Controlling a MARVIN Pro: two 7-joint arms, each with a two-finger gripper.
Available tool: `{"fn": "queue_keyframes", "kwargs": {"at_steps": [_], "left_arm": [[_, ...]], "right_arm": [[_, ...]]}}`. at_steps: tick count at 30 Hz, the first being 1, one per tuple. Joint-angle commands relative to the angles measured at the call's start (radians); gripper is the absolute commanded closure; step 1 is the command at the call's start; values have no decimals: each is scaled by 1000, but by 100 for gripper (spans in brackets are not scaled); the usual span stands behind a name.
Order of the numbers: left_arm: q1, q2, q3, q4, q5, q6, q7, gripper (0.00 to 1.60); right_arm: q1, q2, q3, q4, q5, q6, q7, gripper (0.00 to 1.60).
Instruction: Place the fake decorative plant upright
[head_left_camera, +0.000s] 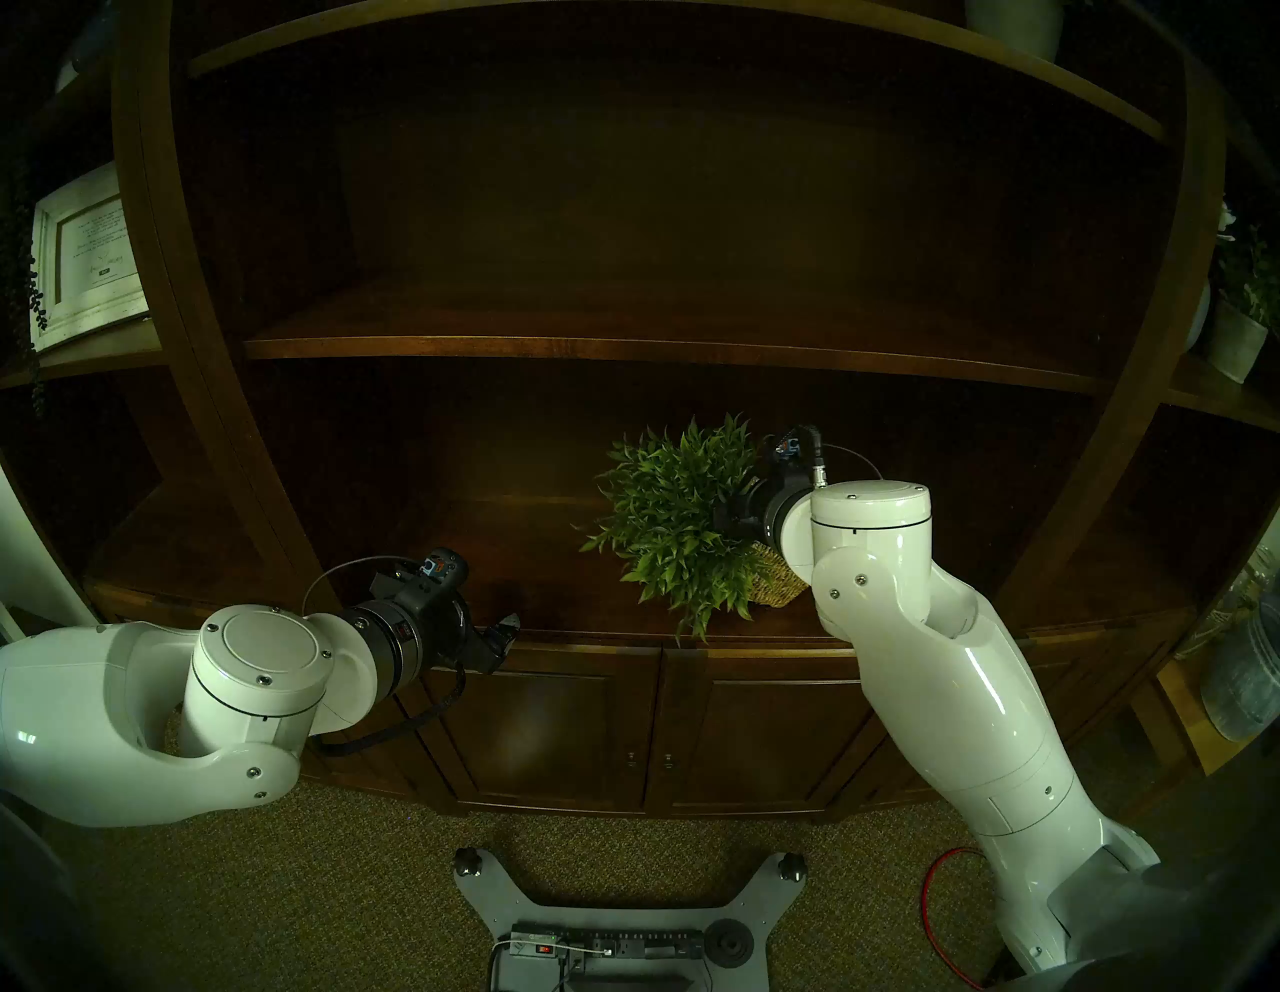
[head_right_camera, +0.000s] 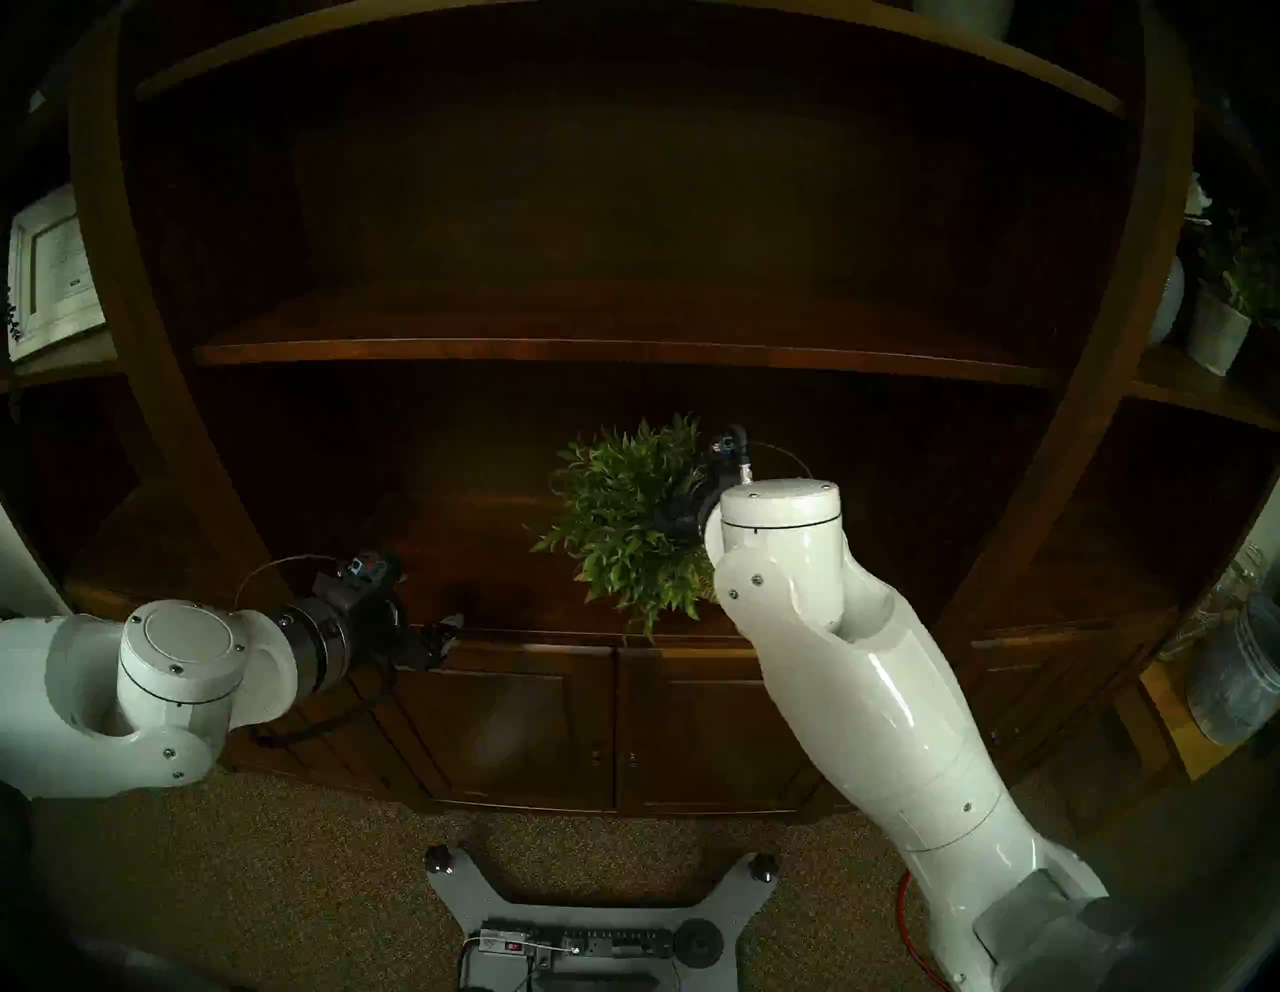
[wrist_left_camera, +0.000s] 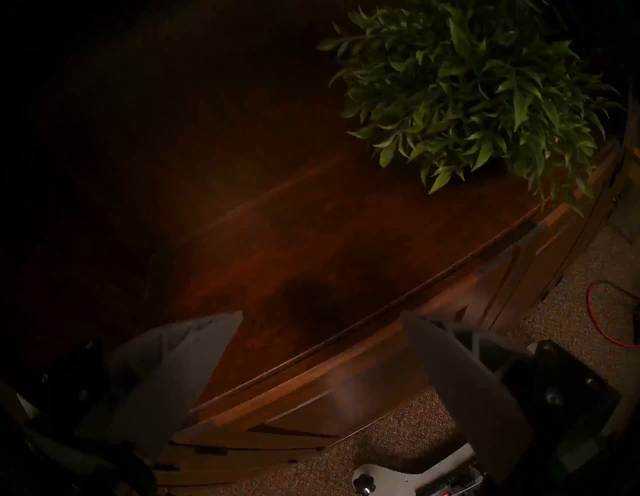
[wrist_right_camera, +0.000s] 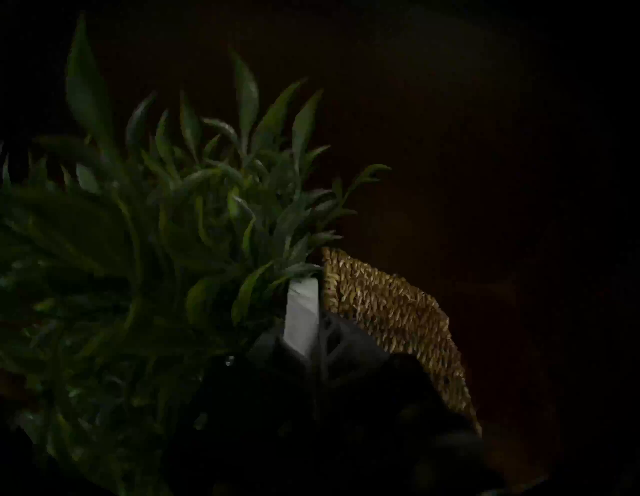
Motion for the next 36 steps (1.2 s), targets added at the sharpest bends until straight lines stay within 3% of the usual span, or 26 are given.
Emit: {"fn": "queue_keyframes", "kwargs": {"at_steps": [1, 28, 36], "left_arm": [[-19, 0, -19, -4, 2, -4, 1, 0], [-19, 0, -19, -4, 2, -4, 1, 0], [-19, 0, -19, -4, 2, -4, 1, 0]], "right_arm": [[2, -32, 104, -36, 15, -3, -84, 160], [20, -112, 249, -95, 96, -3, -26, 160], [5, -164, 356, -134, 234, -3, 14, 160]]}}
